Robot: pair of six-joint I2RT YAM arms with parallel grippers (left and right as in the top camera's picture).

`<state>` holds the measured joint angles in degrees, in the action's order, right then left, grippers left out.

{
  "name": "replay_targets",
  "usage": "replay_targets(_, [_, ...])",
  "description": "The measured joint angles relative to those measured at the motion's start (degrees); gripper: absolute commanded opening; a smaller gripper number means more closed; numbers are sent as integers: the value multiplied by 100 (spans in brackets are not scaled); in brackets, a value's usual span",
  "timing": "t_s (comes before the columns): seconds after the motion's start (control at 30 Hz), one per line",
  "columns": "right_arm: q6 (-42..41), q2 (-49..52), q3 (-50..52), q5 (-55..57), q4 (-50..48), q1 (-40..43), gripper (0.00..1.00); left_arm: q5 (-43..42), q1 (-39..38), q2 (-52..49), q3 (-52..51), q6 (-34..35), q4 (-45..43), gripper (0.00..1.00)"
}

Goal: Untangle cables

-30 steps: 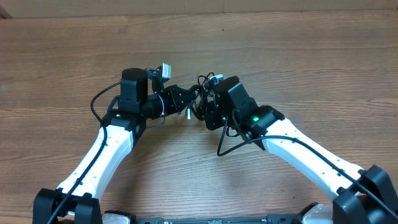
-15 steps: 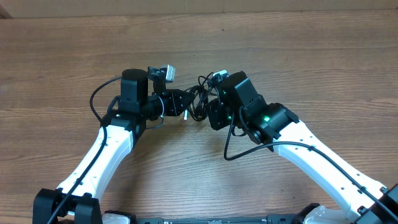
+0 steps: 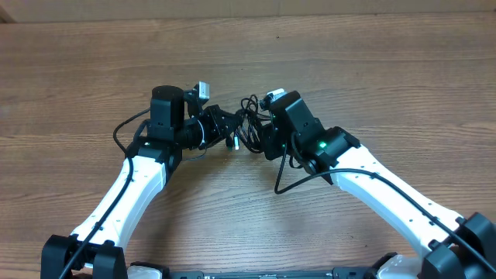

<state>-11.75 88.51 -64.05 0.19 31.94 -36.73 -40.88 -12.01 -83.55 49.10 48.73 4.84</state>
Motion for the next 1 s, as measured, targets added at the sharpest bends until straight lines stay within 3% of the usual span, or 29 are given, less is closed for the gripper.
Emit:
replay_targets(0.23, [24, 39, 0, 7, 15, -26, 26, 0, 0, 0, 0, 345, -4, 4])
replay_targets(1.0, [240, -348, 0, 2, -282, -243, 28, -2, 0, 0, 0, 367, -11, 4])
